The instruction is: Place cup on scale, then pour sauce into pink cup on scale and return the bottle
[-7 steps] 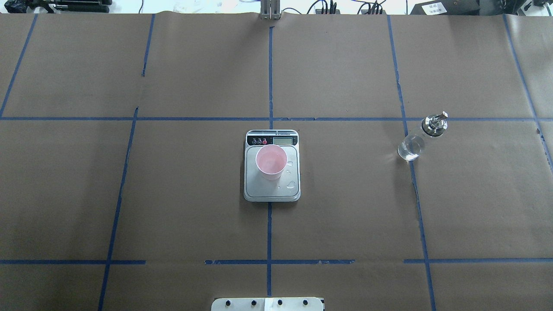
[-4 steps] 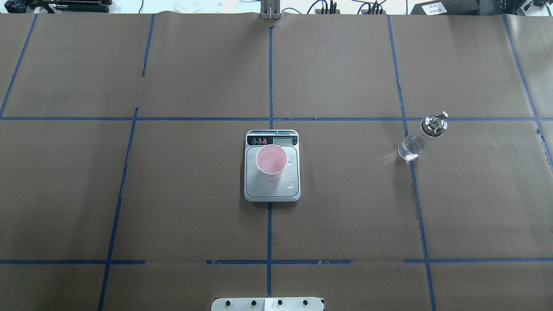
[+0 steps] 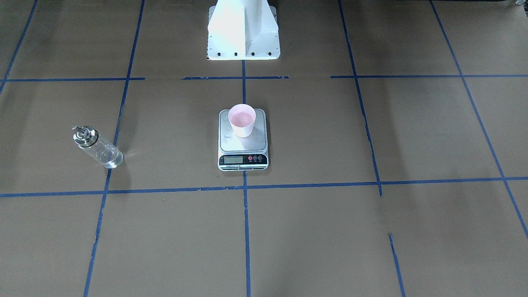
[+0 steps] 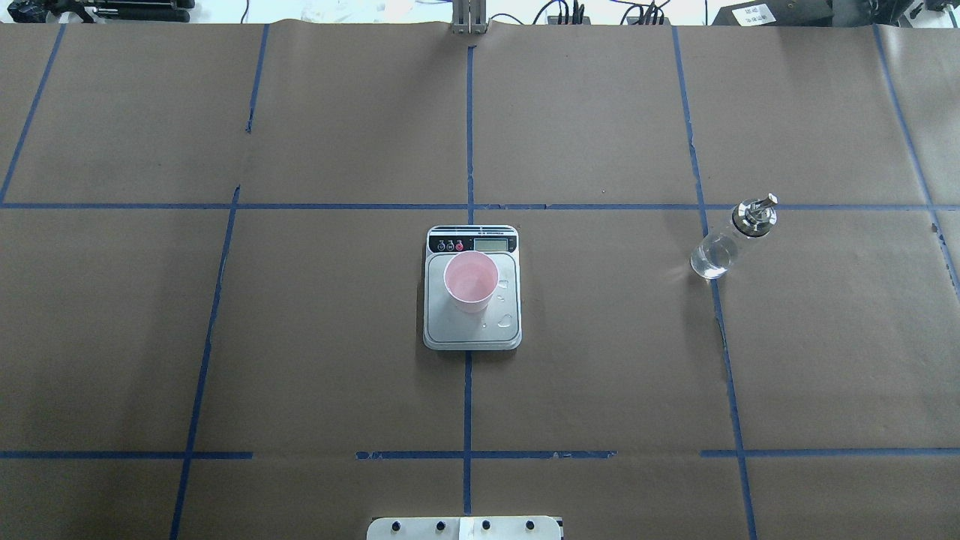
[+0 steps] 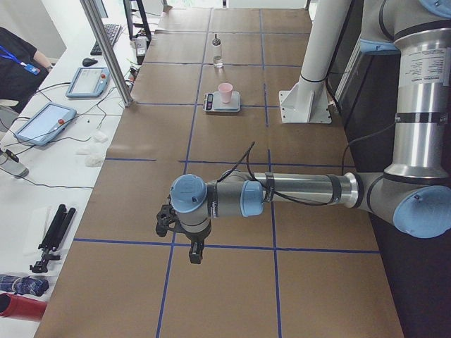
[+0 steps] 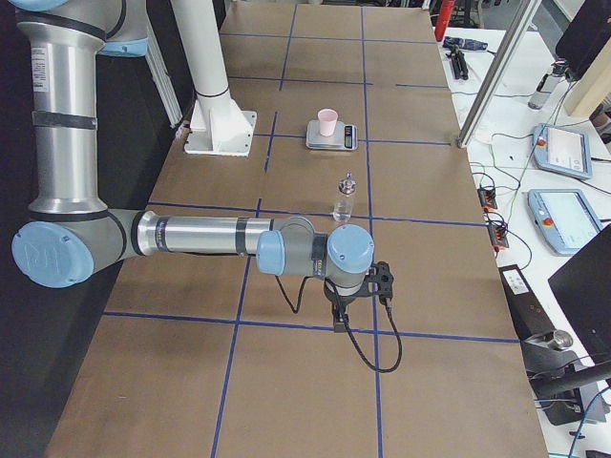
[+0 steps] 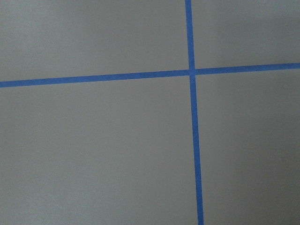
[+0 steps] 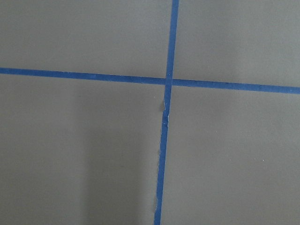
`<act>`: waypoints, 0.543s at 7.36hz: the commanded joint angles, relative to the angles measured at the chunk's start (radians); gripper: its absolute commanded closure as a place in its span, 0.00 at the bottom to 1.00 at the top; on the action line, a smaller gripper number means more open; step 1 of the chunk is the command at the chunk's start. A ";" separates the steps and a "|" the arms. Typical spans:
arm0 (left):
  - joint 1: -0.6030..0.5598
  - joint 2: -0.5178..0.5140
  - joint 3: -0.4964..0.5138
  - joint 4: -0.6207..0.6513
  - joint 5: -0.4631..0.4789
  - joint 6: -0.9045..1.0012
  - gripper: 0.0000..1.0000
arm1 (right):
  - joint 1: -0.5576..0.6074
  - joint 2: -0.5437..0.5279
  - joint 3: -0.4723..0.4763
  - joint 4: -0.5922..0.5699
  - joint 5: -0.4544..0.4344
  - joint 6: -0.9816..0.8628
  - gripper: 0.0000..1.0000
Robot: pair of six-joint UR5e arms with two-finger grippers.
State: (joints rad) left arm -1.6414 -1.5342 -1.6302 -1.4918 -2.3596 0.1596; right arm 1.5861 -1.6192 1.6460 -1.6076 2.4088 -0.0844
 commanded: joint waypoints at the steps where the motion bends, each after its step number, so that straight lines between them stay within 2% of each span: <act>1: 0.000 0.000 0.000 -0.001 -0.001 -0.002 0.00 | 0.000 -0.001 0.000 0.000 0.000 0.000 0.00; 4: 0.000 0.002 -0.003 -0.028 0.000 -0.072 0.00 | 0.000 0.001 0.000 0.000 0.000 0.000 0.00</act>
State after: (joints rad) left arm -1.6413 -1.5341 -1.6322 -1.4998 -2.3605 0.1268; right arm 1.5861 -1.6192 1.6460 -1.6076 2.4084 -0.0844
